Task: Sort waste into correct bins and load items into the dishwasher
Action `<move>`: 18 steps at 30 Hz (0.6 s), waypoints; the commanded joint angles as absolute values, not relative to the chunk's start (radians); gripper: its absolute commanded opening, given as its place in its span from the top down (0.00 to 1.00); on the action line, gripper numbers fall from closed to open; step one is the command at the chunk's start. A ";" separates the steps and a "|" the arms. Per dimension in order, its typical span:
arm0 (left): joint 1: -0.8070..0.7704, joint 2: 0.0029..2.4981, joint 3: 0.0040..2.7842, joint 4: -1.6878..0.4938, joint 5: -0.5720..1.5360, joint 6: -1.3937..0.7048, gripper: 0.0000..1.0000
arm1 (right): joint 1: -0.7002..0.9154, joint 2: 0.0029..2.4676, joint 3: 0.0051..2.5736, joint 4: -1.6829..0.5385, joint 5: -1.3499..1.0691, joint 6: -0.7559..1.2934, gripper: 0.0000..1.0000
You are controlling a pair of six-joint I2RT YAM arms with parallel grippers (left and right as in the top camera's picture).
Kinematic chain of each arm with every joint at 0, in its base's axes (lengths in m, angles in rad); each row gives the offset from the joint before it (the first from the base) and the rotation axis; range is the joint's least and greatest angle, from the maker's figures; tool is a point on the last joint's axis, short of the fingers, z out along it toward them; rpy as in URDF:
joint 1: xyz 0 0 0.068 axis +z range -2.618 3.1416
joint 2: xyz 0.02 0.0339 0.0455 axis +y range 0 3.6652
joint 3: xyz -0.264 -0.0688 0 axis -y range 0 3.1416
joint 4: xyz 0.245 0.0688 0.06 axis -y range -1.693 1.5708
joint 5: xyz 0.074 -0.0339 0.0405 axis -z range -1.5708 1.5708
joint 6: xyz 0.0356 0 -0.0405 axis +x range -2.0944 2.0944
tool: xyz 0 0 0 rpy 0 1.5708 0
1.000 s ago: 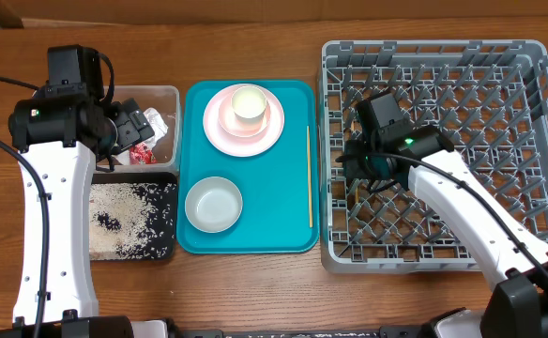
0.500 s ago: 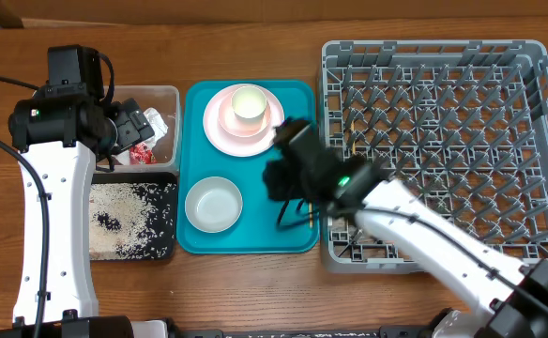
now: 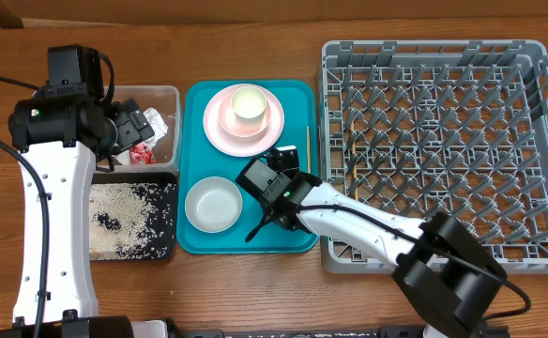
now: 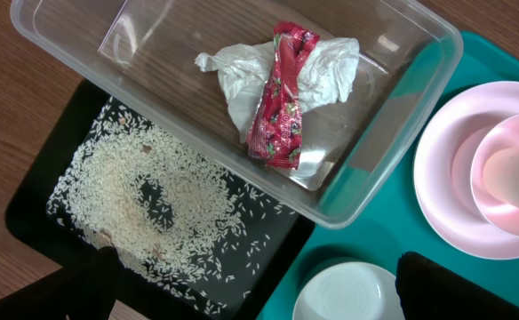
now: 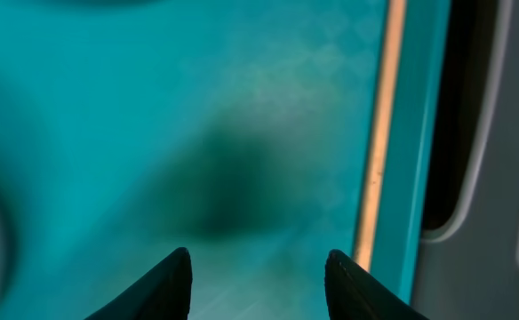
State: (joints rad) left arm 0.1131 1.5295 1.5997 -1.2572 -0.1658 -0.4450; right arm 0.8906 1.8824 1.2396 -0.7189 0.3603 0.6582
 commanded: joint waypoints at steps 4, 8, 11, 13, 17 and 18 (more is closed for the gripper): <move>0.115 1.520 1.611 -1.256 -0.175 -0.434 0.00 | 0.881 1.893 1.234 -0.732 0.453 0.732 0.50; 0.115 1.520 1.611 -1.256 -0.175 -0.434 0.00 | 0.875 1.908 1.211 -0.718 0.455 0.742 0.48; 0.115 1.520 1.611 -1.256 -0.175 -0.434 0.00 | 0.874 1.928 1.198 -0.709 0.456 0.742 0.47; 0.115 1.520 1.611 -1.256 -0.175 -0.434 0.00 | 0.874 1.945 1.196 -0.708 0.456 0.742 0.46; 0.115 1.520 1.611 -1.256 -0.175 -0.434 0.00 | 0.874 1.969 1.196 -0.708 0.456 0.742 0.46; 0.115 1.520 1.611 -1.256 -0.175 -0.434 0.00 | 0.874 1.975 1.196 -0.707 0.456 0.742 0.46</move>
State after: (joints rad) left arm 0.1131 1.5295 1.5997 -1.2572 -0.1658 -0.4450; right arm 0.8776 1.9526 1.2034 -0.7067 0.4465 0.7330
